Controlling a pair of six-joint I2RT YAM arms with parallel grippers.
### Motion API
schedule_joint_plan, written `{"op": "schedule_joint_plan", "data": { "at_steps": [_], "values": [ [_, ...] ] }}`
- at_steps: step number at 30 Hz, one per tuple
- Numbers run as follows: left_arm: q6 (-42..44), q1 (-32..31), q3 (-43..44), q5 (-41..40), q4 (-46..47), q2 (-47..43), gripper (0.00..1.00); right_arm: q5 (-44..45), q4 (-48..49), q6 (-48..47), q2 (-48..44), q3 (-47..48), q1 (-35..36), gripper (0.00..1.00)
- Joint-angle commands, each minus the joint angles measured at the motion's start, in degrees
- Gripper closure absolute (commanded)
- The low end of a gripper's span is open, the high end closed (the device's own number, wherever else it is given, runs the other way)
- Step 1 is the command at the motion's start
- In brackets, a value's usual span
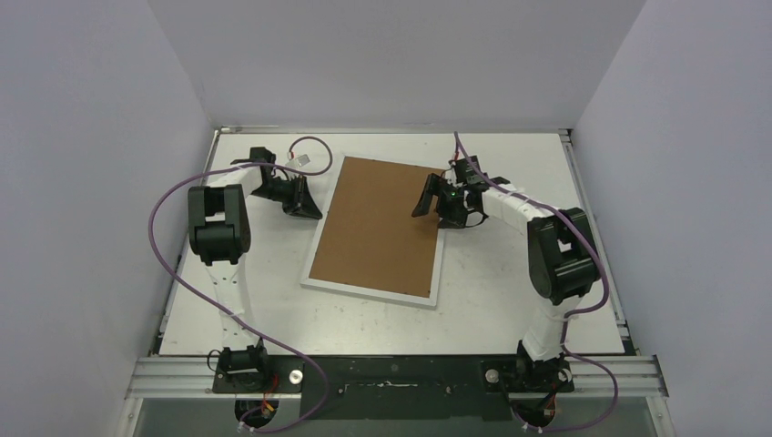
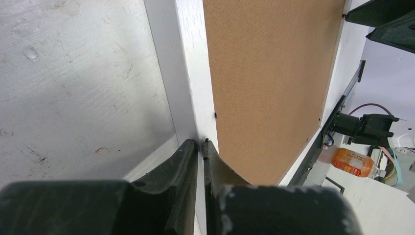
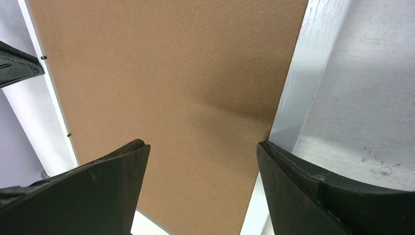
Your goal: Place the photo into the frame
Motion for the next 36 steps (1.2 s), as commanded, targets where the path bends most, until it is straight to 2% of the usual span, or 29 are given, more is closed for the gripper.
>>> {"op": "schedule_joint_plan", "data": {
  "at_steps": [1, 13, 20, 23, 29, 36],
  "values": [
    [3.05, -0.75, -0.83, -2.94, 0.01, 1.71, 0.94, -0.69, -0.33, -0.32, 5.33, 0.10, 3.94, 0.17],
    [3.08, -0.84, -0.89, -3.02, -0.03, 1.92, 0.94, -0.40, 0.09, 0.27, 5.25, -0.02, 4.60, 0.18],
    [3.15, -0.25, -0.69, -3.13, -0.29, 1.80, 0.95, -6.38, 4.31, 3.04, -0.60, 0.71, 1.29, 0.16],
    [3.36, 0.17, -0.64, -3.04, -0.56, 1.88, 0.95, -6.83, 3.20, 2.30, -3.05, 0.87, -0.41, 0.16],
    [3.55, 0.24, -1.09, -2.78, -0.50, 1.80, 0.95, -6.87, 1.93, 1.30, -5.97, -4.11, -4.00, 0.16],
    [3.73, 0.27, -1.38, -2.84, -0.58, 1.63, 0.95, -7.69, 2.33, 2.08, -8.06, -7.83, -4.50, 0.16]
  ]
}}
